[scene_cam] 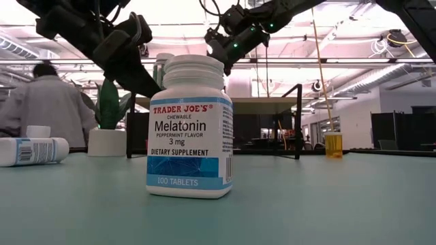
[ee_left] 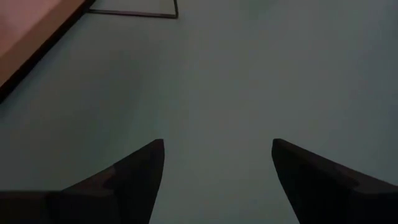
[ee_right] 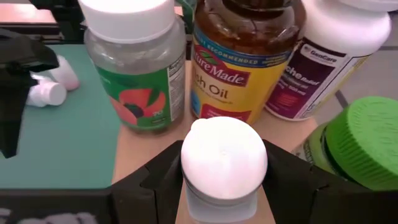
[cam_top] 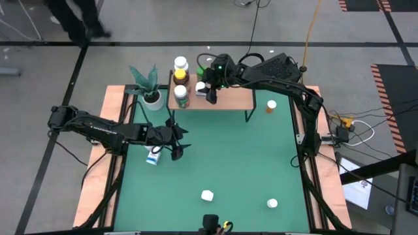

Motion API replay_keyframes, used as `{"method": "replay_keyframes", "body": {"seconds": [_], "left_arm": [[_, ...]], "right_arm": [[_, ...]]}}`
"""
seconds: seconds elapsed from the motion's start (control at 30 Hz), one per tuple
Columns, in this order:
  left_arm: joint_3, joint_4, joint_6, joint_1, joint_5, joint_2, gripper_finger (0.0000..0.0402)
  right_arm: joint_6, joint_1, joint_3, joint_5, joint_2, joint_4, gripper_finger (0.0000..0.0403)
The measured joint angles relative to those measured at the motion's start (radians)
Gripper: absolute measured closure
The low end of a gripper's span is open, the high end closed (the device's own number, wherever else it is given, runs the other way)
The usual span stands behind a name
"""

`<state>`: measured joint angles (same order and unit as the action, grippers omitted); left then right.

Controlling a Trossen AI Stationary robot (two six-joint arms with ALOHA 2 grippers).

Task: Pick and place medicine bottles onto shelf by color
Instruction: Put the top right white blue pill bottle on the shelf aligned with the green pill bottle, then put the bottom white blue pill bottle on the shelf aligned with the white blue pill bottle

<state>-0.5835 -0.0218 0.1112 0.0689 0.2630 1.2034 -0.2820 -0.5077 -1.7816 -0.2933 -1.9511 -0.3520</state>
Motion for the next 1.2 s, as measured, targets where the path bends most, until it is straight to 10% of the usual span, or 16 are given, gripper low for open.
{"method": "replay_keyframes", "body": {"seconds": [0.5,1.2], "left_arm": [[0.0,0.001,0.003,0.0,0.0,0.0,0.0105],[-0.003,-0.122,0.09,0.001,0.052,0.001,0.0105]], "right_arm": [[-0.046,-0.003,0.011,0.002,0.0,0.048,0.0149],[-0.008,0.183,0.018,0.114,0.214,-0.191,0.0145]]}}
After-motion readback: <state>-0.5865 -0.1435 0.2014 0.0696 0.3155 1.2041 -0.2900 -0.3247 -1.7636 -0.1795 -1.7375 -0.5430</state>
